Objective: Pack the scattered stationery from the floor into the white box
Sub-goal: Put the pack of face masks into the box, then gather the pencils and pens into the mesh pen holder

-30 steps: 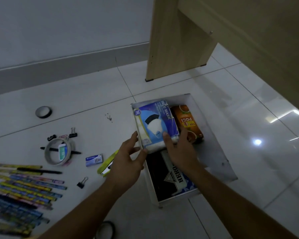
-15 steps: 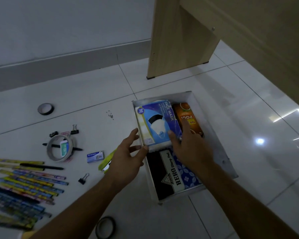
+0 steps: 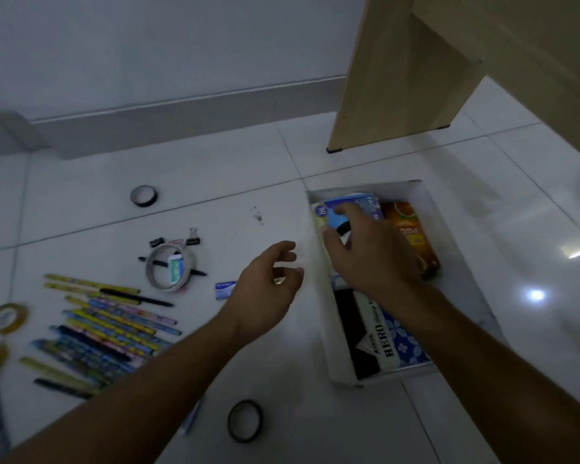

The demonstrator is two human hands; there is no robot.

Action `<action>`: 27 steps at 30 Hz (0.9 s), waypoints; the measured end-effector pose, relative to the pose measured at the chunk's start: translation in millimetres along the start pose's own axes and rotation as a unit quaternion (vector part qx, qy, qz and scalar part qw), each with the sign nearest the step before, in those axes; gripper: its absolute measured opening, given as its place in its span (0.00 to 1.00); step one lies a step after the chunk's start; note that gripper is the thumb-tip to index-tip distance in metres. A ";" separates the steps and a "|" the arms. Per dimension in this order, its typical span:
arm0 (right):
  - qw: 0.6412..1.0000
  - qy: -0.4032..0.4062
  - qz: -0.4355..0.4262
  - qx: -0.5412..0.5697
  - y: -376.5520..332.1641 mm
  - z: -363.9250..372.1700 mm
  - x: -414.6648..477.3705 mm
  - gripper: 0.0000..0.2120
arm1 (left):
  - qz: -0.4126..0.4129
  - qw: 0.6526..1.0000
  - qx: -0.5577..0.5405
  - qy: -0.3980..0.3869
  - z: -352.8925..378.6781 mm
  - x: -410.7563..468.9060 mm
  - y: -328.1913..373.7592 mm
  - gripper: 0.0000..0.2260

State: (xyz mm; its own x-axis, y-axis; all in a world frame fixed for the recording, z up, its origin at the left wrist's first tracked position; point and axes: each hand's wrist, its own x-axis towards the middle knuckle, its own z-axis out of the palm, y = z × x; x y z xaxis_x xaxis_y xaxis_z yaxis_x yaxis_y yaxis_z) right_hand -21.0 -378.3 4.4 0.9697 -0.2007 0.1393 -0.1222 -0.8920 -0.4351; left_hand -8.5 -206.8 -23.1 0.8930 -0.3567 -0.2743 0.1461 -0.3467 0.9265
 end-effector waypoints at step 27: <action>0.868 -0.418 -0.267 0.024 -310.2 225.4 -21.8 0.16 | -0.277 0.835 0.301 0.367 -336.3 -179.1 -206.4 0.44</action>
State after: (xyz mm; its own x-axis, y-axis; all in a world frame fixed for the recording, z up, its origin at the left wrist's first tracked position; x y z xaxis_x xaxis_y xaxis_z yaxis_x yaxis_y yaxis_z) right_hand 43.4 -6.0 -64.1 0.7032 0.6172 -0.3529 0.3813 -0.7463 -0.5455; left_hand -55.5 220.4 -78.7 0.8119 0.5550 -0.1810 0.5804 -0.7342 0.3522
